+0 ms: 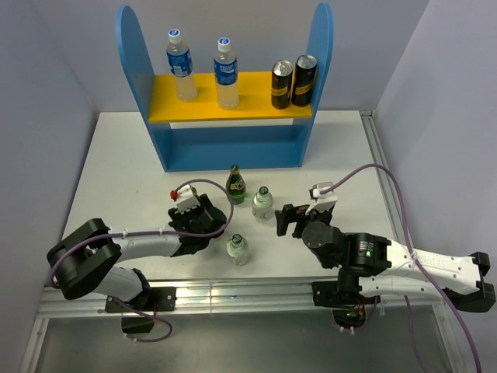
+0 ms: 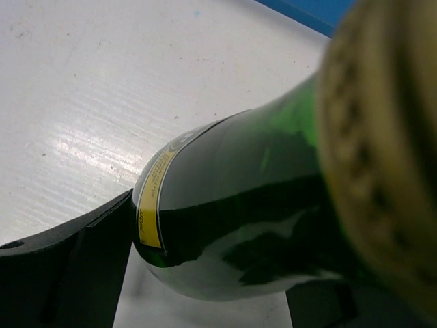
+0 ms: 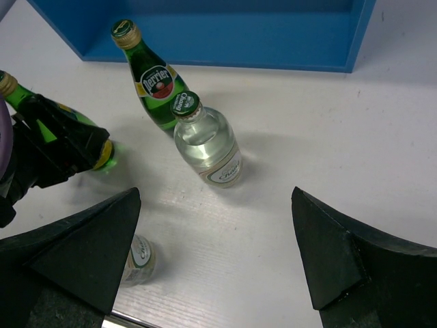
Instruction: Place and organize the beverage onto the shelf
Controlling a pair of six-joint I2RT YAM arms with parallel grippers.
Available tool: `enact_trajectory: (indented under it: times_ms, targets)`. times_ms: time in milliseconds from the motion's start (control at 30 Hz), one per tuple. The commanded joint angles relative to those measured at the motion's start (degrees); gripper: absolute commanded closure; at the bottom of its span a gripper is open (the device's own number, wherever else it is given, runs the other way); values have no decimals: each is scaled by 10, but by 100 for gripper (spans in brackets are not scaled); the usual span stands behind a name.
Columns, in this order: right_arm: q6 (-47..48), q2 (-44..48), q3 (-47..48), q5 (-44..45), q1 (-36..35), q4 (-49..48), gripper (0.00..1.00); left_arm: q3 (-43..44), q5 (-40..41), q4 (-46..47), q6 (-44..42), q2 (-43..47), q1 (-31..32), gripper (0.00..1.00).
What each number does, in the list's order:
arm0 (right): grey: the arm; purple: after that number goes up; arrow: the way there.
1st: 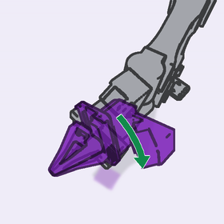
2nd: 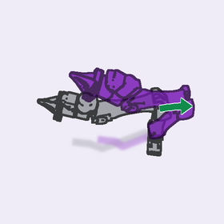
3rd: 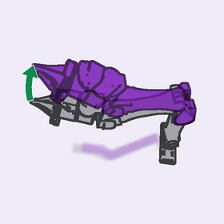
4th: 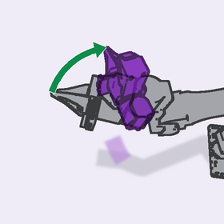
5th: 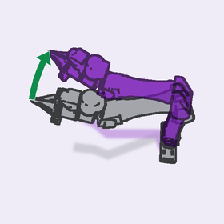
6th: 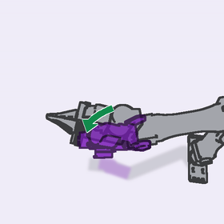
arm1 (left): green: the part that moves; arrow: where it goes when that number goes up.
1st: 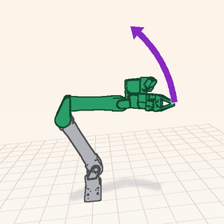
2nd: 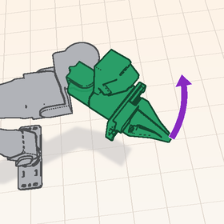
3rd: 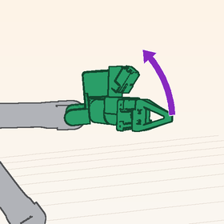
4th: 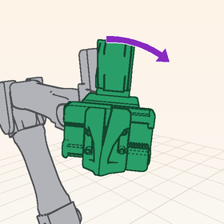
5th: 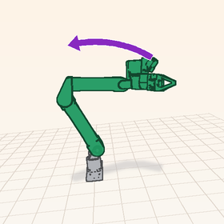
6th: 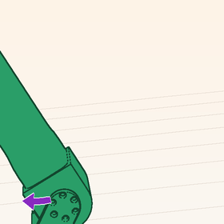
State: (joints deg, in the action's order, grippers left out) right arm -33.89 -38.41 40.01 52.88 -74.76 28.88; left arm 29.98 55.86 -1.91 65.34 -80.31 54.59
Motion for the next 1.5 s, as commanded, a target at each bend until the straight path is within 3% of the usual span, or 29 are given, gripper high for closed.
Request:
enact_trajectory:
  times_ms: [0,433,733,1167,1467]
  targets:
    - [-12,5,-4,9,-4,-1,2,12,-34,-8,-50,-12,-14,100]
    - [-7,7,-2,10,-5,-5,2,64,0,-56,-121,27,-19,100]
    - [-9,14,-10,10,-5,-8,2,63,-33,14,-181,42,-63,100]
    - [-10,12,-10,19,-4,-8,2,72,-114,189,-245,7,-139,100]
    - [-10,8,-7,31,-4,-5,2,134,-179,246,-294,-45,-223,100]
